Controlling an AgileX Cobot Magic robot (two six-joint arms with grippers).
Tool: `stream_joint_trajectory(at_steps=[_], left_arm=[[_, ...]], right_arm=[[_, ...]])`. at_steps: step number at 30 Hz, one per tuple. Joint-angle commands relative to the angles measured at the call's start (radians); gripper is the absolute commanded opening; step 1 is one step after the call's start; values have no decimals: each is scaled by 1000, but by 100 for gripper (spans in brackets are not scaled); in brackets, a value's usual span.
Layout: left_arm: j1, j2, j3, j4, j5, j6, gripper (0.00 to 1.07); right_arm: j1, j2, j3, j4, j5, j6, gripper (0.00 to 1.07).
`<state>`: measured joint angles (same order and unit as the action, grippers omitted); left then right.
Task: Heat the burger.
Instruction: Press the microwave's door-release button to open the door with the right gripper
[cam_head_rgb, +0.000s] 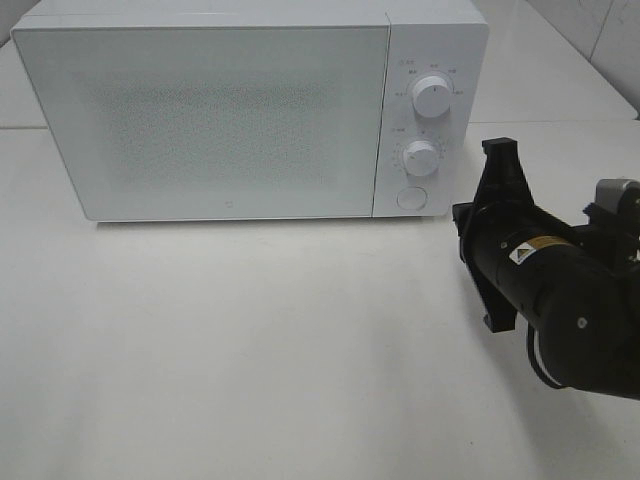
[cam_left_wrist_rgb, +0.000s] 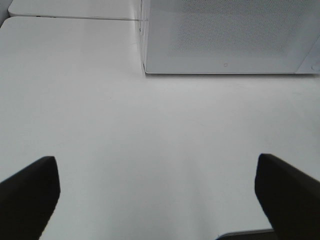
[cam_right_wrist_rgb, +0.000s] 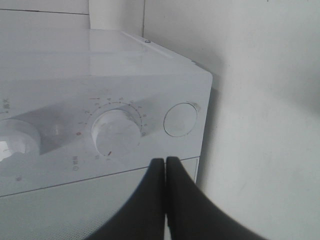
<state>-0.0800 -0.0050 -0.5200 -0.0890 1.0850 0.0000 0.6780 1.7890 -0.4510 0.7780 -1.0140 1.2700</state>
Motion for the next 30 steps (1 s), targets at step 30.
stream_joint_trajectory(at_steps=[30], left_arm=[[2, -17, 1, -8, -13, 0, 98]], right_arm=[[-95, 322, -414, 64, 172, -14, 0]])
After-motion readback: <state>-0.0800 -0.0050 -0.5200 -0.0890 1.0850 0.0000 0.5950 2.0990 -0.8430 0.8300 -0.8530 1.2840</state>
